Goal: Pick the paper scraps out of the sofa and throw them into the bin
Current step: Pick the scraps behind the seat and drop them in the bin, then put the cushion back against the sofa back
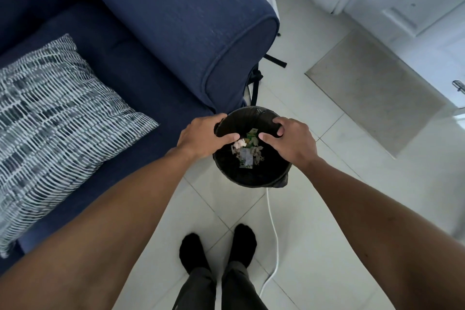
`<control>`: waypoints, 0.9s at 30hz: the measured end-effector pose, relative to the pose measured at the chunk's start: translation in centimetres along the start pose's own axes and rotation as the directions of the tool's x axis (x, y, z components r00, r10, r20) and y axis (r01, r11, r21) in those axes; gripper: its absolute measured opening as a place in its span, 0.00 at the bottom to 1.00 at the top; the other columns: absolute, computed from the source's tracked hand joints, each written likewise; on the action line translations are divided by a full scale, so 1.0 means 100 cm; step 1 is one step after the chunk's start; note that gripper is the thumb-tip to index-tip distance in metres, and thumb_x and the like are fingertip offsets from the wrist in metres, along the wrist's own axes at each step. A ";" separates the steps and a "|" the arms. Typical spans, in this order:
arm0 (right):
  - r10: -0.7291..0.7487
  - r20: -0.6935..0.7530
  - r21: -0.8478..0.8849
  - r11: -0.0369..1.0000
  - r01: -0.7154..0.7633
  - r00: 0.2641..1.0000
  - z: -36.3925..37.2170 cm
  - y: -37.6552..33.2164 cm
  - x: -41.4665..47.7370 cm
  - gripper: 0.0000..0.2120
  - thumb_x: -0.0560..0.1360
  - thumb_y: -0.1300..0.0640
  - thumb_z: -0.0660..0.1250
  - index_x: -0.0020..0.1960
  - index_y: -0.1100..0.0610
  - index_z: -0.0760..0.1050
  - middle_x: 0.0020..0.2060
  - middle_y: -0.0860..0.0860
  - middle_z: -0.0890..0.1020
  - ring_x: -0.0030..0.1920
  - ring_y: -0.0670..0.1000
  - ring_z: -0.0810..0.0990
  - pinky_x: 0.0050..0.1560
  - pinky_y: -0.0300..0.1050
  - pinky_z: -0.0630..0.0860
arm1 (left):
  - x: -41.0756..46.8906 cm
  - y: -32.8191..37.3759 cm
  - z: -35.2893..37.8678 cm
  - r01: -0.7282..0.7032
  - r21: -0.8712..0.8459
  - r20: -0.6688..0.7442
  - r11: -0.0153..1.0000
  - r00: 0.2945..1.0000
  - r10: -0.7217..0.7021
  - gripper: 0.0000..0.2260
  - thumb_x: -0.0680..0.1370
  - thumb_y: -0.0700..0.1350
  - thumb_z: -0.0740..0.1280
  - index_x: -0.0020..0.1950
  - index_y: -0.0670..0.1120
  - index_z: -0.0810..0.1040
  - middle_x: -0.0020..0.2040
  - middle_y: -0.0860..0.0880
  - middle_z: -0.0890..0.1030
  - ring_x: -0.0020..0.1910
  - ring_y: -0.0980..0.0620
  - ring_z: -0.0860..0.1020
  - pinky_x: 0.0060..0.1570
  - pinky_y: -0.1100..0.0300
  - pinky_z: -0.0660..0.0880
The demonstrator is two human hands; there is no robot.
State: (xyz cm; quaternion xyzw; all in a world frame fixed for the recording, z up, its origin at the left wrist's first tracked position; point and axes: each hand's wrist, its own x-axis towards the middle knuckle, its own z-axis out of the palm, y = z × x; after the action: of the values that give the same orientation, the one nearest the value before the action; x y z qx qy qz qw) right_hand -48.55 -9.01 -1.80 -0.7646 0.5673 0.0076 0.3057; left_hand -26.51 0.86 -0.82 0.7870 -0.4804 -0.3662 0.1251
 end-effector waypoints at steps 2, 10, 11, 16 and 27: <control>-0.009 -0.004 -0.006 1.000 0.009 1.000 -0.003 -0.003 -0.001 0.32 0.71 0.34 0.70 0.69 0.50 0.75 0.48 0.46 0.81 0.52 0.51 0.79 0.49 0.51 0.79 | -0.003 0.000 -0.003 -0.052 0.020 -0.006 0.998 0.999 0.052 0.32 0.73 0.68 0.69 0.74 0.55 0.70 0.72 0.52 0.76 0.72 0.49 0.71 0.67 0.48 0.71; -0.020 -0.003 -0.018 1.000 0.020 1.000 -0.014 -0.021 -0.007 0.32 0.71 0.33 0.70 0.69 0.49 0.75 0.50 0.47 0.81 0.53 0.50 0.79 0.48 0.49 0.78 | -0.009 -0.012 -0.018 -0.046 0.028 -0.009 0.999 0.999 0.046 0.43 0.70 0.75 0.64 0.81 0.56 0.60 0.79 0.52 0.66 0.79 0.50 0.62 0.75 0.44 0.64; -0.024 -0.005 -0.024 0.999 0.024 1.000 -0.016 -0.024 -0.008 0.32 0.71 0.33 0.70 0.69 0.49 0.75 0.50 0.47 0.81 0.53 0.50 0.79 0.48 0.49 0.78 | -0.012 -0.013 -0.020 -0.045 0.031 -0.017 0.998 0.999 0.046 0.43 0.71 0.74 0.65 0.80 0.56 0.60 0.79 0.52 0.66 0.79 0.50 0.62 0.74 0.44 0.64; -0.061 -0.018 -0.038 0.997 0.060 0.998 -0.034 -0.043 -0.014 0.30 0.71 0.34 0.70 0.67 0.48 0.76 0.50 0.47 0.82 0.53 0.51 0.79 0.47 0.48 0.77 | -0.025 -0.016 -0.042 -0.073 0.010 -0.031 0.997 0.997 0.073 0.41 0.72 0.71 0.67 0.80 0.55 0.62 0.79 0.50 0.67 0.78 0.49 0.63 0.75 0.46 0.64; -0.252 0.129 -0.169 0.947 0.272 0.959 -0.084 -0.127 -0.029 0.34 0.71 0.27 0.62 0.68 0.48 0.75 0.61 0.48 0.78 0.63 0.53 0.75 0.55 0.52 0.75 | -0.059 -0.015 -0.140 -0.117 -0.020 -0.190 0.993 0.975 0.111 0.37 0.74 0.69 0.67 0.79 0.54 0.66 0.77 0.51 0.70 0.77 0.51 0.65 0.76 0.51 0.64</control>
State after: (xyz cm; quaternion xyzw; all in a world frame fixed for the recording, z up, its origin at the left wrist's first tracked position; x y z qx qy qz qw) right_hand -41.33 -8.37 11.90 -0.8569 0.4404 0.0599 0.2613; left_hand -17.38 4.47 10.92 0.7873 -0.5050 -0.2896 0.2031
